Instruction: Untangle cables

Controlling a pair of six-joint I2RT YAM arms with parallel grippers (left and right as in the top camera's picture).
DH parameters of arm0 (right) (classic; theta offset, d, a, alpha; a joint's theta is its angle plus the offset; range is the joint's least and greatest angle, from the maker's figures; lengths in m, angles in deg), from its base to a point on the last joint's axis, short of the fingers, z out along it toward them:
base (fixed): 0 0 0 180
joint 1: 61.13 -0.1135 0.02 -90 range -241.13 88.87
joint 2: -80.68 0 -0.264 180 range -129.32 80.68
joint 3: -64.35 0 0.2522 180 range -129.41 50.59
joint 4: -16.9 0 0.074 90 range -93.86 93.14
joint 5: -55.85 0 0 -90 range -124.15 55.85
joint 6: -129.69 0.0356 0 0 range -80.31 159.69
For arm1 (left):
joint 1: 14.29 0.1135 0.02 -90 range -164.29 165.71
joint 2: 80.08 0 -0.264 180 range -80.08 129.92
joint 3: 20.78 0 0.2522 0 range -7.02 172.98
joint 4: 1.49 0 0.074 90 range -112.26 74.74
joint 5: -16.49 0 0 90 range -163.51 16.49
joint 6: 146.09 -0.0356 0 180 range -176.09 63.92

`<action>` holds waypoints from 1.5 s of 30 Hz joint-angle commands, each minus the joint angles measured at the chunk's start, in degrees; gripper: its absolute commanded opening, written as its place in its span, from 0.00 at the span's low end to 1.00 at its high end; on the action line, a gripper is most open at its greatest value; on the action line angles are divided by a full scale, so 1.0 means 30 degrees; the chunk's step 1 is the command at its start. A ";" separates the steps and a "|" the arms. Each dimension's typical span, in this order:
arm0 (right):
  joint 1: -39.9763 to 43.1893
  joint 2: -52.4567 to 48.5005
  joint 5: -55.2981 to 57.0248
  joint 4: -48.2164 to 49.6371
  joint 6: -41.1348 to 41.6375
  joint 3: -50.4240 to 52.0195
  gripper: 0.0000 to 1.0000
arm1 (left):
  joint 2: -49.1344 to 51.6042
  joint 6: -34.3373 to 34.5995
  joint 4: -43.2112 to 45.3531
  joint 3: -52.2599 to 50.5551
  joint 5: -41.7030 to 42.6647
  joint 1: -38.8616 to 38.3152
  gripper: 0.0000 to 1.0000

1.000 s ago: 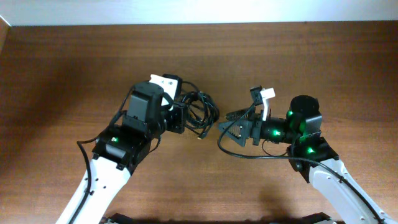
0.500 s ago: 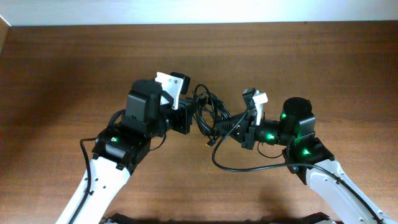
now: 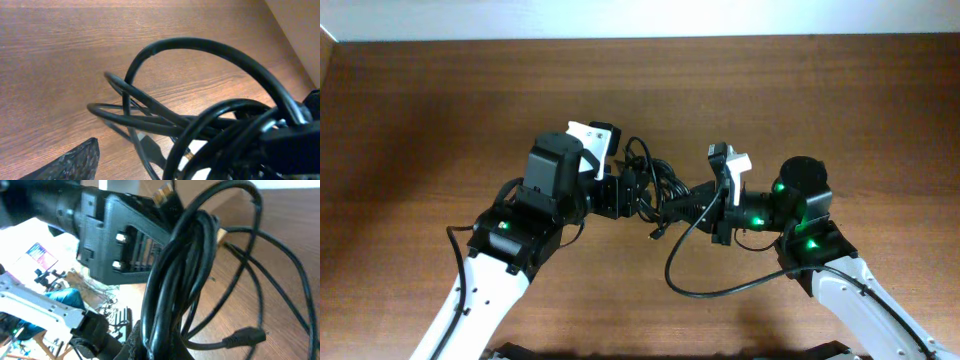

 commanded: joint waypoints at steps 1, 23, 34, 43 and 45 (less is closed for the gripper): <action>-0.0080 0.0073 -0.2805 0.0860 -0.0306 -0.0393 0.04 | -0.0197 -0.0058 0.0087 0.0372 -0.0787 0.0036 0.61; -0.0670 0.0073 0.2637 -0.3104 0.1268 -0.0393 0.99 | -0.0270 0.5537 -0.0663 0.0372 -0.6302 0.0036 0.00; -0.2470 0.0073 0.4197 -0.3636 -0.3818 -0.0393 0.98 | -0.0270 1.4498 -0.0634 0.0372 -0.2098 0.0036 0.00; -0.2463 0.0073 0.4051 -0.4648 -0.4860 -0.0393 0.04 | -0.0270 1.5905 -0.0430 0.0372 -0.3854 0.0051 0.00; -0.2448 0.0073 0.4073 -0.4867 -0.4860 -0.0393 0.04 | -0.0277 1.5905 -0.0437 0.0372 -0.4801 0.0474 0.00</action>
